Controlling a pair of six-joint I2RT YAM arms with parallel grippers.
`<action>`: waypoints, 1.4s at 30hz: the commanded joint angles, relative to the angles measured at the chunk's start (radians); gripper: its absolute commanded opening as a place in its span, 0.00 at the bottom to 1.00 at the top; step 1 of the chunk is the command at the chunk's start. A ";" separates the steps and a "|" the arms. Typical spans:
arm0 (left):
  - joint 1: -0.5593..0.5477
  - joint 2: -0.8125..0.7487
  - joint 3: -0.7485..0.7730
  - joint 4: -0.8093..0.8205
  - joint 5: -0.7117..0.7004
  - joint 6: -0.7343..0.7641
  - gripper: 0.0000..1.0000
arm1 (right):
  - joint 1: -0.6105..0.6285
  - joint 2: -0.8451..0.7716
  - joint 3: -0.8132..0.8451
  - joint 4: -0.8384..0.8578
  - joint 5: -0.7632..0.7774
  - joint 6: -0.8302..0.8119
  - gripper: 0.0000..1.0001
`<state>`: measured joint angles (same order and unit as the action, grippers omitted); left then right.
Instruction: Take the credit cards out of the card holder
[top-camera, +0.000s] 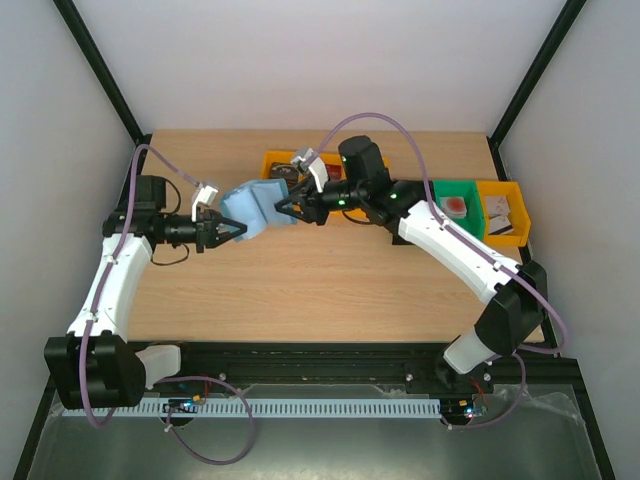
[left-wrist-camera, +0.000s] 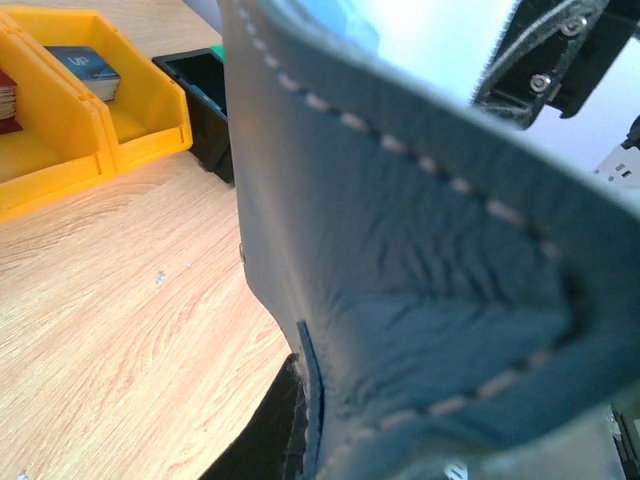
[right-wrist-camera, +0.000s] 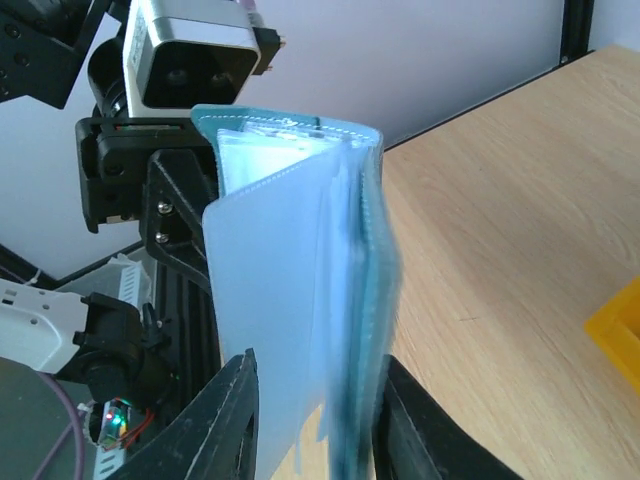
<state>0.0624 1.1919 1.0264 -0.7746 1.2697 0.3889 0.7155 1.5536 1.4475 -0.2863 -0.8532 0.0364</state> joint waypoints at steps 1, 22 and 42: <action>0.006 -0.015 0.017 -0.035 0.052 0.058 0.02 | -0.013 -0.027 -0.011 -0.034 -0.021 -0.042 0.30; 0.005 -0.016 0.039 -0.111 0.071 0.151 0.02 | -0.038 -0.056 0.039 -0.197 0.232 -0.151 0.42; 0.005 -0.017 0.050 -0.181 0.102 0.238 0.02 | -0.024 0.046 0.070 -0.093 0.187 -0.043 0.57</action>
<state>0.0624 1.1915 1.0481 -0.9360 1.3174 0.5827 0.6804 1.5768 1.5009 -0.4335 -0.6201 -0.0338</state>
